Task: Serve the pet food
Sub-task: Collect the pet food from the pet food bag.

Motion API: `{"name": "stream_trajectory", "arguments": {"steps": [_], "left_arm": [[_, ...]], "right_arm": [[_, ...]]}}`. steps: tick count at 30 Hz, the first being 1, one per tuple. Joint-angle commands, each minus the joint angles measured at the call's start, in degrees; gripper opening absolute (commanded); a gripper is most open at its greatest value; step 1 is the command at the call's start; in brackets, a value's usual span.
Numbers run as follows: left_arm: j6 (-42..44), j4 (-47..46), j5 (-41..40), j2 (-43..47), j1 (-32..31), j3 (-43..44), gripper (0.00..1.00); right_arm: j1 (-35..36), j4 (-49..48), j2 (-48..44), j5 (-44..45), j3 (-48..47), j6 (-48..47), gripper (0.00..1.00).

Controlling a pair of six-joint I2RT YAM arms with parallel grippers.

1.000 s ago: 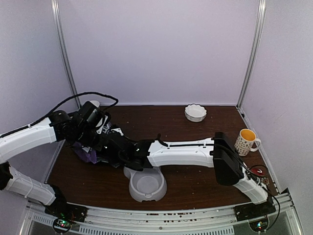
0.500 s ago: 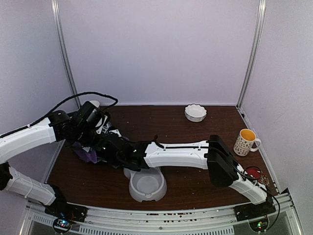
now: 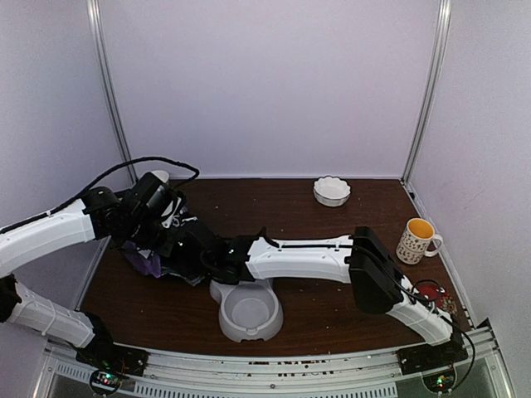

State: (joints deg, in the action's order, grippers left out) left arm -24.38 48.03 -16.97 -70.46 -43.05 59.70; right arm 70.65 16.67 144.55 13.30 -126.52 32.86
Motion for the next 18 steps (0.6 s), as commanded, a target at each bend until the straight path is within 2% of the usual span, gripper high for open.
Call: {"name": "stream_trajectory", "arguments": {"steps": [1,7,11,18], "left_arm": [[-0.2,-5.8,2.5,1.0,-0.4,3.1,0.0],[0.0,-7.3,5.8,1.9,-0.4,2.6,0.0],[0.0,-7.7,5.0,2.4,-0.4,2.2,0.0],[0.2,-7.6,4.8,1.9,-0.3,2.4,0.0]], "right_arm": [[0.5,-1.1,2.5,-13.0,1.4,0.2,0.0],[-1.3,-4.6,0.3,-15.7,6.4,4.5,0.0],[-2.7,-7.0,-2.0,-17.2,10.1,6.9,0.0],[-3.7,-6.7,-1.1,-20.9,9.1,10.0,0.0]]}}
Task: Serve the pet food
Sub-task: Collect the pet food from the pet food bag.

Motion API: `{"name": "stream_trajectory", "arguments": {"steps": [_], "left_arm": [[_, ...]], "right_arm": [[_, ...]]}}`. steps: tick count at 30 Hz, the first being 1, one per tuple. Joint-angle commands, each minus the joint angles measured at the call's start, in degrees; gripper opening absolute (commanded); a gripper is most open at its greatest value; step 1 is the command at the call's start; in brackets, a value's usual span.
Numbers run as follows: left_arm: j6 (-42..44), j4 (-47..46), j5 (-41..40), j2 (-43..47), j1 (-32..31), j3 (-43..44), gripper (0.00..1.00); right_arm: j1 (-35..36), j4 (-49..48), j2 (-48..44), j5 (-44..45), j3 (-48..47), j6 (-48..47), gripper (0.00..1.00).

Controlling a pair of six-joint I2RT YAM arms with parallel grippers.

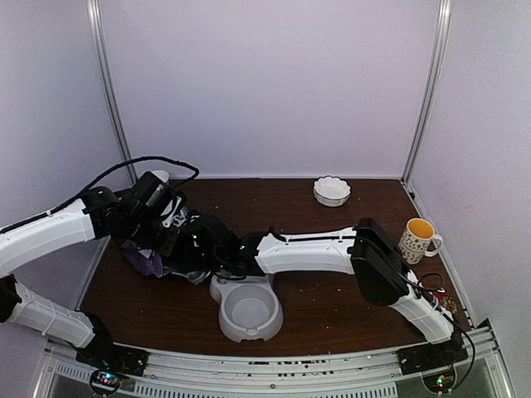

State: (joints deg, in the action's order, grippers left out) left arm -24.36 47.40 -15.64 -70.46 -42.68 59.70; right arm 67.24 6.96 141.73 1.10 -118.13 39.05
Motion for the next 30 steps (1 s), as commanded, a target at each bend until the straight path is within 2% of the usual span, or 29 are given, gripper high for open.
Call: {"name": "stream_trajectory", "arguments": {"steps": [1,6,14,23,30], "left_arm": [[0.2,-7.0,3.5,1.9,-0.7,2.4,0.0],[0.2,-6.9,3.5,1.8,-0.4,2.4,0.0],[0.3,-6.9,3.8,1.6,-0.1,2.5,0.0],[0.3,-7.0,3.8,1.7,0.1,2.4,0.0],[0.8,-7.0,3.5,2.0,0.2,2.4,0.0]], "right_arm": [[-0.4,3.4,2.2,-9.5,0.1,4.5,0.0],[-0.9,4.0,4.6,-13.3,-3.3,8.2,0.0],[-1.3,0.3,3.5,-15.8,-0.6,13.3,0.0],[-1.8,-11.5,2.3,-19.9,7.5,21.2,0.0],[-2.8,-18.9,-1.0,-18.8,14.4,24.0,0.0]]}}
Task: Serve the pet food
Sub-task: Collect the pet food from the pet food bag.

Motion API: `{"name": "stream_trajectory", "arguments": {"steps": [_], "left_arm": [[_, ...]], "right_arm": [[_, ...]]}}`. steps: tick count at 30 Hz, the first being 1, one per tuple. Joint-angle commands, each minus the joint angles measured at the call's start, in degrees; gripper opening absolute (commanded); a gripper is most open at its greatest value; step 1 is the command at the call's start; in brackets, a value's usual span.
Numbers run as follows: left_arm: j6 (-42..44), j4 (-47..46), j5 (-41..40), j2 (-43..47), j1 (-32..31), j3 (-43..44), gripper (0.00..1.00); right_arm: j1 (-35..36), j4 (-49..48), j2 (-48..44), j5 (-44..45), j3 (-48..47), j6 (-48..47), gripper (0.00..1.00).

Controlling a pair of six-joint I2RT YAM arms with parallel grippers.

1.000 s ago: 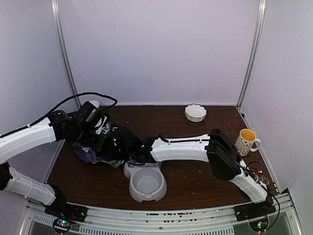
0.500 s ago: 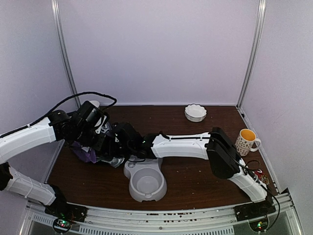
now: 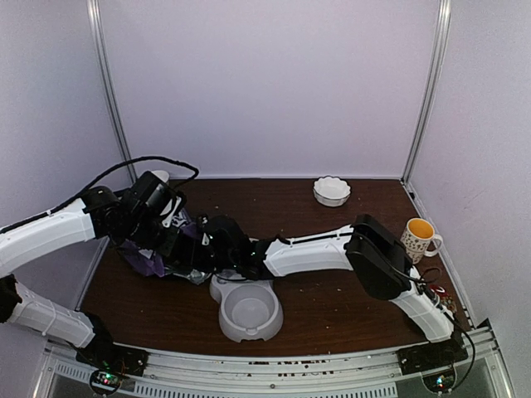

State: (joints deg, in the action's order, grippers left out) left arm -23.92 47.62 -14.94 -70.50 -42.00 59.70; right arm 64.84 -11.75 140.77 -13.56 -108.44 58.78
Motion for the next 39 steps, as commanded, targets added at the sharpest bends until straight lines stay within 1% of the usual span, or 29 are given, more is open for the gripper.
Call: {"name": "stream_trajectory", "arguments": {"steps": [1,9,21,26,36,39], "left_arm": [[0.7,-7.1,2.7,1.9,-0.5,2.4,0.0],[3.7,-2.4,1.0,-1.3,-0.5,5.2,0.0],[3.9,-0.7,-2.0,-1.7,-0.1,5.2,0.0],[4.2,-0.8,-3.8,-0.9,0.0,4.2,0.0],[4.2,-0.2,-3.3,1.2,-0.1,1.0,0.0],[4.5,1.1,-3.7,0.6,-0.1,1.4,0.0]], "right_arm": [[-0.6,-1.2,-0.7,-3.8,5.7,4.6,0.0],[-0.7,-5.1,-7.5,-0.2,13.2,4.7,0.0],[-1.2,-7.8,-15.5,5.6,22.8,6.5,0.0],[-1.3,-7.0,-17.9,6.8,24.3,5.5,0.0],[-1.1,-6.5,-23.1,8.7,29.4,4.6,0.0],[-0.9,-3.8,-23.5,9.5,28.9,3.5,0.0]]}}
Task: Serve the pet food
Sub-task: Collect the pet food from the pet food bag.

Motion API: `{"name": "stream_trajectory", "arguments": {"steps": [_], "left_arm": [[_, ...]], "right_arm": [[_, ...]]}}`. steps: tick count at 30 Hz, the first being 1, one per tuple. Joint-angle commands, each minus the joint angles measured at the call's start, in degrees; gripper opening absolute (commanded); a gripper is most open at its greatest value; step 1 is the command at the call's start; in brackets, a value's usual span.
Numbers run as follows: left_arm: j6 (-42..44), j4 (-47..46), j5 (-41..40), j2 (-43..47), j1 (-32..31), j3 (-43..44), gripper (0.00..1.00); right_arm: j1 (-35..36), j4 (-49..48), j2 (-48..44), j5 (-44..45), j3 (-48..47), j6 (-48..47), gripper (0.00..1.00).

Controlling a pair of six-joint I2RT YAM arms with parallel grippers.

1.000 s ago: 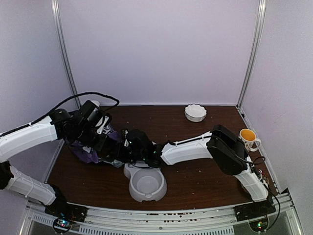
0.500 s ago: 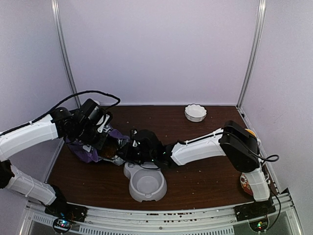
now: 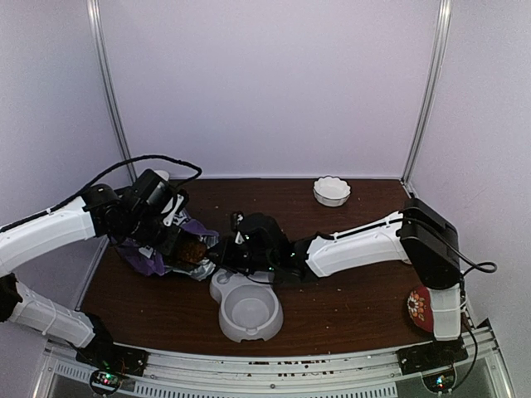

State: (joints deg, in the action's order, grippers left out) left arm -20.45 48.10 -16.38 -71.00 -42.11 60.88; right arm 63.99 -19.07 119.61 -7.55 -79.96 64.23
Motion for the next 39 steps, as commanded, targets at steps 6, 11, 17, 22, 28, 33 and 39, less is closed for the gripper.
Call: {"name": "stream_trajectory", "arguments": {"steps": [6,11,17,22,28,33,39], "left_arm": [[1.5,2.8,-3.8,0.5,0.0,0.7,0.0],[1.4,2.8,-3.9,0.3,0.0,0.0,0.0],[1.1,2.8,-3.9,-0.4,0.0,-0.1,0.0],[0.9,2.8,-4.1,-1.1,0.0,0.2,0.0],[-0.2,2.7,-3.6,-1.5,0.0,0.6,0.0],[-0.5,2.6,-4.1,-0.3,0.0,0.5,0.0],[-1.0,1.1,-4.6,2.3,0.0,-1.0,0.0]], "right_arm": [[1.2,15.8,-1.7,7.9,-5.2,-4.5,0.0],[2.0,22.2,-1.1,10.2,-8.7,-6.0,0.0],[2.7,23.3,-1.7,10.4,-9.0,-6.7,0.0],[3.6,26.6,-1.6,11.4,-10.7,-7.4,0.0],[3.8,21.2,-1.7,7.9,-8.1,-6.6,0.0],[3.2,7.6,-1.4,1.4,-2.7,-3.1,0.0],[2.6,-3.8,-2.1,-1.0,2.8,0.1,0.0]]}}
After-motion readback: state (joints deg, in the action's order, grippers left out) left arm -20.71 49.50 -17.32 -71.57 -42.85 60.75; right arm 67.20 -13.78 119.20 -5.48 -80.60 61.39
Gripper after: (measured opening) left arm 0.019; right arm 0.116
